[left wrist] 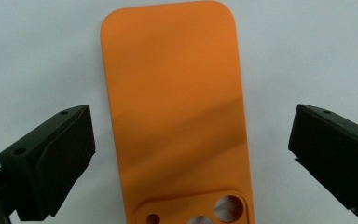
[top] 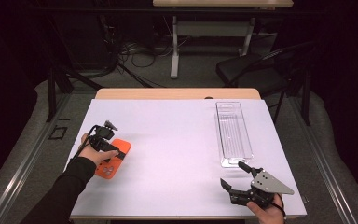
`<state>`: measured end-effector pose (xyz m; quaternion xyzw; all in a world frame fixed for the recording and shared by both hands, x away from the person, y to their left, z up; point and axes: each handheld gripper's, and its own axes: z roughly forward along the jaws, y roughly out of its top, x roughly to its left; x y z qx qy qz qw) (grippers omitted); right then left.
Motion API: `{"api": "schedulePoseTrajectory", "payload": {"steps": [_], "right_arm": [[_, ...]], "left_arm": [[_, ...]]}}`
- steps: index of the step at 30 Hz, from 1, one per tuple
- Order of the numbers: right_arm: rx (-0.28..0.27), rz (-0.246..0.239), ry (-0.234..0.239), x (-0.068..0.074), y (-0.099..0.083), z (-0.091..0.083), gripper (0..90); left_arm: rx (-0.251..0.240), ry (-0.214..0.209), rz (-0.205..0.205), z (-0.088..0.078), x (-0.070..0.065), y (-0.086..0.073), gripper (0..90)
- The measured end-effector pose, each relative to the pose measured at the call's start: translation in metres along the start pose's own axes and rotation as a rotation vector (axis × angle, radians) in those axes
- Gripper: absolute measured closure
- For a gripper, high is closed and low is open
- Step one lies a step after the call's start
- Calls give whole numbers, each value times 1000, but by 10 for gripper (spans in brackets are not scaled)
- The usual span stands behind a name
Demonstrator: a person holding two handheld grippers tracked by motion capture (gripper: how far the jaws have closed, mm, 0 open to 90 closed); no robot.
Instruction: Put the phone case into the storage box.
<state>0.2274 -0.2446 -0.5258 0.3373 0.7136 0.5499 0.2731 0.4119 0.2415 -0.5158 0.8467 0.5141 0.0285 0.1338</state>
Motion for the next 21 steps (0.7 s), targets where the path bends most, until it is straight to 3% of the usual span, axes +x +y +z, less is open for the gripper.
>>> {"api": "schedulePoseTrajectory", "payload": {"steps": [6,21], "right_arm": [[3,0,6,0,0,0,143],[-2,-3,3,0,0,1,143]], "left_arm": [[13,-1,-27,5,2,-2,5],[58,-13,-37,16,1,-6,43]]}}
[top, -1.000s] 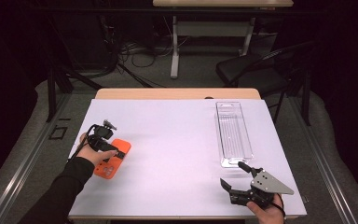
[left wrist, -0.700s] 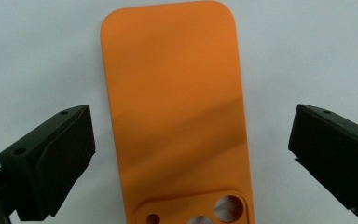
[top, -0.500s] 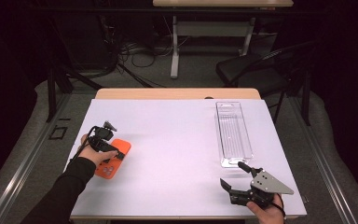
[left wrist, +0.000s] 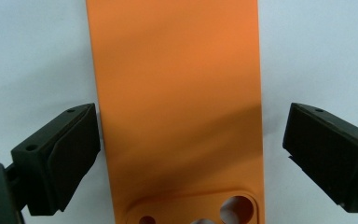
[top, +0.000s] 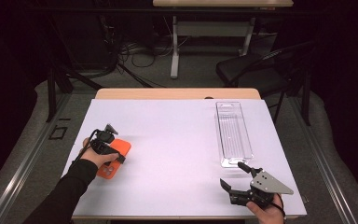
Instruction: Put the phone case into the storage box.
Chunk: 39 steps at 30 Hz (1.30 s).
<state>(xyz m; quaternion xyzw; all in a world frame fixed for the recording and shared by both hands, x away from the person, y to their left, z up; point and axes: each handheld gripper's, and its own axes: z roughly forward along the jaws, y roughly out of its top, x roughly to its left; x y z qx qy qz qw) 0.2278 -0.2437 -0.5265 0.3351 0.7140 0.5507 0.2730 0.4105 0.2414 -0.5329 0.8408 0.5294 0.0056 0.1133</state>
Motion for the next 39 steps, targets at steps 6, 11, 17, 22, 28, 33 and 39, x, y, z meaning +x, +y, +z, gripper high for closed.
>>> {"api": "schedulePoseTrajectory", "payload": {"steps": [6,11,17,22,28,33,39], "right_arm": [[0,0,0,0,0,0,143],[5,1,2,0,0,0,143],[5,1,4,0,0,0,143],[5,1,5,0,0,0,143],[6,0,5,0,0,0,143],[9,1,5,0,0,0,143],[8,3,5,0,-1,0,143]], "left_arm": [[13,13,5,3,-1,0,55],[22,23,2,4,-1,0,69],[21,32,-2,4,-2,0,87],[29,44,-3,4,-2,1,98],[37,54,-16,4,-3,3,103],[64,71,-20,5,-5,7,114],[77,80,-29,6,-6,9,115]]}}
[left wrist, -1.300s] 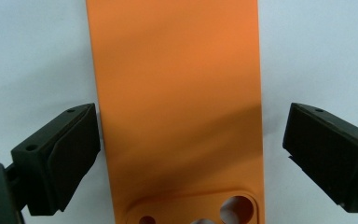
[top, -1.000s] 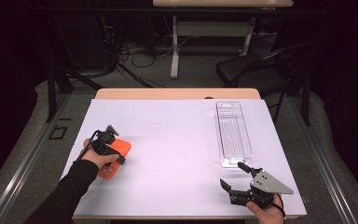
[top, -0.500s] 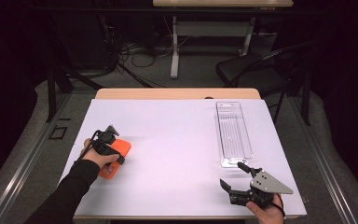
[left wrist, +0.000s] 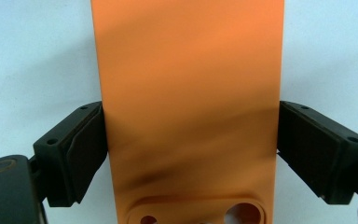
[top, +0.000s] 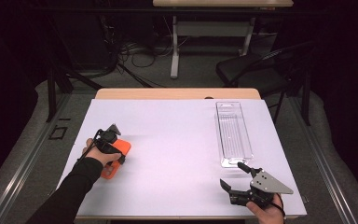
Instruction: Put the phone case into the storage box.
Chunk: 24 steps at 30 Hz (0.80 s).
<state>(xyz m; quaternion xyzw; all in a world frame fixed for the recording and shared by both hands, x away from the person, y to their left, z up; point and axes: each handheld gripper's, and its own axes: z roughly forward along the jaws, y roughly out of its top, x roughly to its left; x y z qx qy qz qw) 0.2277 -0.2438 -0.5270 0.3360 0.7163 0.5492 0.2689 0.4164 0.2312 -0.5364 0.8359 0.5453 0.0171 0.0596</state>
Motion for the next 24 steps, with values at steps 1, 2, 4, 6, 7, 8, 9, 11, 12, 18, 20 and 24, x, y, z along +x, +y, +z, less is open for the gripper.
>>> {"api": "schedulePoseTrajectory", "payload": {"steps": [1,2,4,6,7,8,9,11,12,18,20,24], "right_arm": [[1,-2,2,0,0,0,143],[2,-2,2,0,0,0,143],[2,0,1,0,0,0,143],[2,1,1,0,0,0,143],[2,-1,1,0,0,0,143],[3,-2,2,0,0,0,143],[2,-3,3,0,0,0,143],[2,0,2,0,0,0,143],[3,0,2,0,0,0,143],[4,-1,3,0,0,0,143],[5,-3,3,0,0,0,143],[4,-1,2,-1,0,0,143]], "left_arm": [[3,1,0,0,0,0,115],[4,2,-1,0,0,0,115],[8,2,-3,0,0,1,115],[11,1,0,0,0,1,117],[12,1,0,0,0,1,118],[14,-1,1,0,1,2,119],[14,-1,-1,-1,1,2,122],[13,-2,1,-1,2,1,142],[11,-3,1,-1,2,1,146],[19,-6,-3,-1,2,2,154],[26,-4,5,-2,2,2,156],[31,-4,12,-2,2,3,157]]}}
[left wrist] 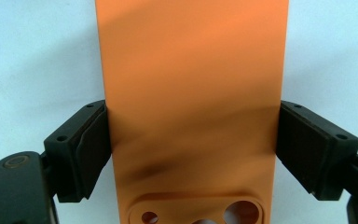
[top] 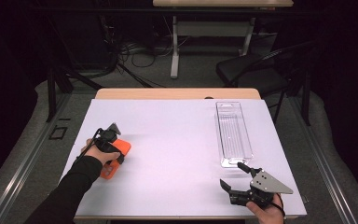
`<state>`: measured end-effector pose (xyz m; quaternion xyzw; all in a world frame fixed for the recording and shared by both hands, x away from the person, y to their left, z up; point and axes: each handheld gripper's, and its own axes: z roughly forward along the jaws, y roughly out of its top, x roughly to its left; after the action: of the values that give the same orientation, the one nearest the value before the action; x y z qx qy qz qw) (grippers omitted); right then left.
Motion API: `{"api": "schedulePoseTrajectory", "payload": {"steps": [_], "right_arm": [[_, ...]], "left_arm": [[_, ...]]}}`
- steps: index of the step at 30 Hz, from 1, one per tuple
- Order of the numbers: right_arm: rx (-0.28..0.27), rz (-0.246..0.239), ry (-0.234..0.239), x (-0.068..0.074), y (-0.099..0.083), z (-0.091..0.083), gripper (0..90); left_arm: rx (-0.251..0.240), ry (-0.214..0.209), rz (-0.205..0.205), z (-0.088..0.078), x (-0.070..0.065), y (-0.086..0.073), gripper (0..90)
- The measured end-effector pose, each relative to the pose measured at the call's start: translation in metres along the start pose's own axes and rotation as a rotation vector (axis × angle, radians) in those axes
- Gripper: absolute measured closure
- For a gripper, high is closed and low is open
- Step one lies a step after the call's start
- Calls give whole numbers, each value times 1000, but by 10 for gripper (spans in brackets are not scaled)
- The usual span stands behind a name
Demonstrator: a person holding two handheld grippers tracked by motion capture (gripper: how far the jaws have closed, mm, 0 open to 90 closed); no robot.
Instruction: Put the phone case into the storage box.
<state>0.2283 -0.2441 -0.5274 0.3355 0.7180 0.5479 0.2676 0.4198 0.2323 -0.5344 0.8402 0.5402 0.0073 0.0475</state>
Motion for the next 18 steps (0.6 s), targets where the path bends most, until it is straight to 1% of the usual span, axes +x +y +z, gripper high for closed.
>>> {"api": "schedulePoseTrajectory", "payload": {"steps": [8,18], "right_arm": [[3,-2,1,0,0,0,143],[5,1,6,0,-1,1,143]], "left_arm": [[5,1,1,0,-1,0,158],[7,8,18,0,-1,1,160]]}}
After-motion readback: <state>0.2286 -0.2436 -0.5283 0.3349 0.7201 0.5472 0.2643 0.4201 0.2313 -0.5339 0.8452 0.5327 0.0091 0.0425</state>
